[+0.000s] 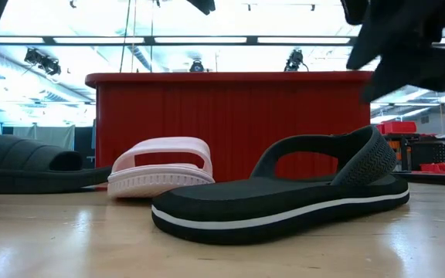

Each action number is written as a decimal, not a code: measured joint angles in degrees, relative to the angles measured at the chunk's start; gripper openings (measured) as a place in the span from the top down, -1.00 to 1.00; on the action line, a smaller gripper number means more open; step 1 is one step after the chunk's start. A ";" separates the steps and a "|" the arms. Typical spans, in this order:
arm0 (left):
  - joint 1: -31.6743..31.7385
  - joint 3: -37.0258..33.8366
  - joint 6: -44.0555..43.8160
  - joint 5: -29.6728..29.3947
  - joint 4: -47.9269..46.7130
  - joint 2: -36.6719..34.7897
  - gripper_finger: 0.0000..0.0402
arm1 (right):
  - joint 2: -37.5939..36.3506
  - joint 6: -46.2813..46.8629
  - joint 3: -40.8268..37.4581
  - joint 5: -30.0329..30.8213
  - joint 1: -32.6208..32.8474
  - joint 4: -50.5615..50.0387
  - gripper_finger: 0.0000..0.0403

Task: Pick and place slides into bin
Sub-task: Put the black slipper into the red bin, then put the left pink slide into the red bin

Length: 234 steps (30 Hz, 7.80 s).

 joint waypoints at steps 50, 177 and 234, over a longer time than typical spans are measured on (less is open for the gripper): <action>-7.10 0.00 -6.14 0.05 -3.20 0.07 0.66 | 1.58 0.07 13.90 9.54 3.39 -6.89 0.96; -28.74 -0.17 -23.76 8.88 -15.61 -2.84 0.81 | -1.10 -39.40 47.04 -22.30 -20.25 -34.88 0.26; -36.00 -15.01 -40.31 30.10 -8.11 27.11 0.06 | 14.01 16.28 47.04 3.13 23.45 -33.97 0.26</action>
